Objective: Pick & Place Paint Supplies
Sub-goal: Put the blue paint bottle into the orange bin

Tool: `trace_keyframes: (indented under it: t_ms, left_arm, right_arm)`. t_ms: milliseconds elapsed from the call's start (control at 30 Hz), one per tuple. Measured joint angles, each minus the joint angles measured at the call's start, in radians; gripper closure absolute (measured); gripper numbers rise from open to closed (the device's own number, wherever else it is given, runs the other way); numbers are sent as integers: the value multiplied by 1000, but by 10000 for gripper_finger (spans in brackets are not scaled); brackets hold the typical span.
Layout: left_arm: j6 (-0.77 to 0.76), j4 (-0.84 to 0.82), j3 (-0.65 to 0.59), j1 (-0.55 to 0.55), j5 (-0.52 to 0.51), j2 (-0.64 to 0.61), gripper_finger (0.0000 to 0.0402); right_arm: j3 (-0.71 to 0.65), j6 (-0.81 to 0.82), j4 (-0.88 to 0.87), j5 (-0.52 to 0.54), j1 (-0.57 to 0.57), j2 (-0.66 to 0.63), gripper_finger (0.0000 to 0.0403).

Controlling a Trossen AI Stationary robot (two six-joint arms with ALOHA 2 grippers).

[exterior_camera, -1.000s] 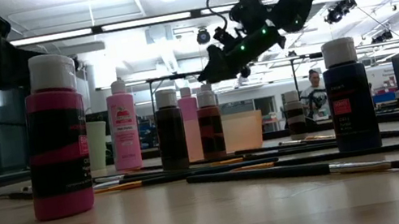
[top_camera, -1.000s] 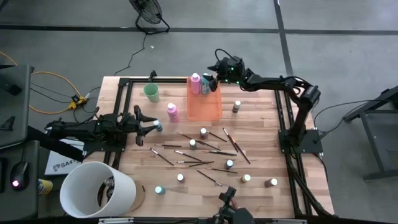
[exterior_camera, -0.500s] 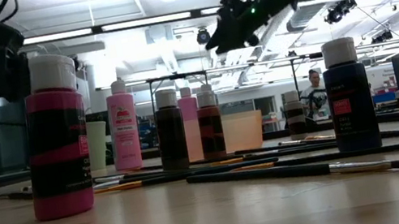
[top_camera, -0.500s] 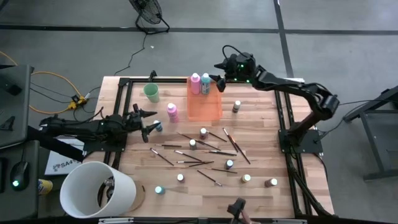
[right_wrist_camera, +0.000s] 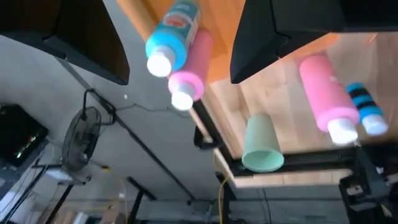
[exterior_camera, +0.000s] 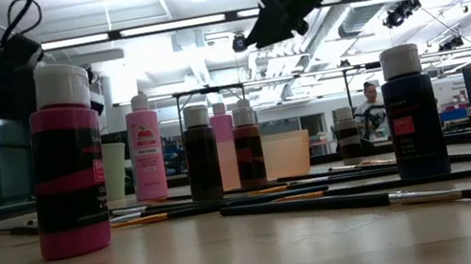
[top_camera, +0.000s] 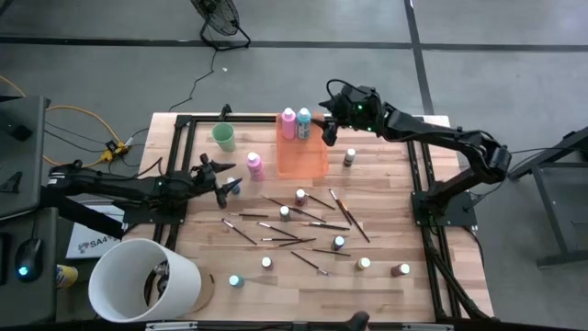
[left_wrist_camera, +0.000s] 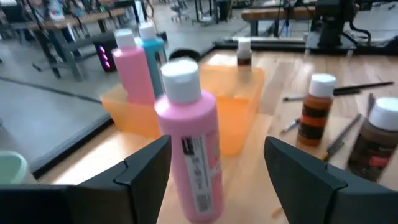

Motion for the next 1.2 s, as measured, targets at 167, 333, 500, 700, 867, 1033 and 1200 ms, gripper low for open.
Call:
trace_keyframes:
  t_ms: [167, 333, 500, 700, 867, 1033, 1200]
  left_arm:
    - [-67, -68, 8, -1, 43, 5, 148]
    - [-127, -374, 113, -1, 39, -2, 148]
    - [-171, -535, 186, -1, 38, -2, 148]
    - [-269, -651, 188, -1, 58, 4, 148]
    - [-290, -633, 188, -1, 62, 6, 148]
    - [-286, -627, 173, -1, 61, 6, 148]
    - [-283, -535, 125, -1, 61, 6, 148]
  right_arm:
    - [0, 7, -64, 10, 15, -10, 129]
    - [0, 13, -126, 40, 31, -20, 129]
    - [0, 18, -151, 53, 53, -20, 129]
    - [0, 20, -149, 53, 77, -20, 129]
    - [0, 20, -146, 53, 77, -20, 129]
    - [0, 21, -145, 53, 77, -20, 129]
    - [0, 21, -143, 53, 77, -20, 129]
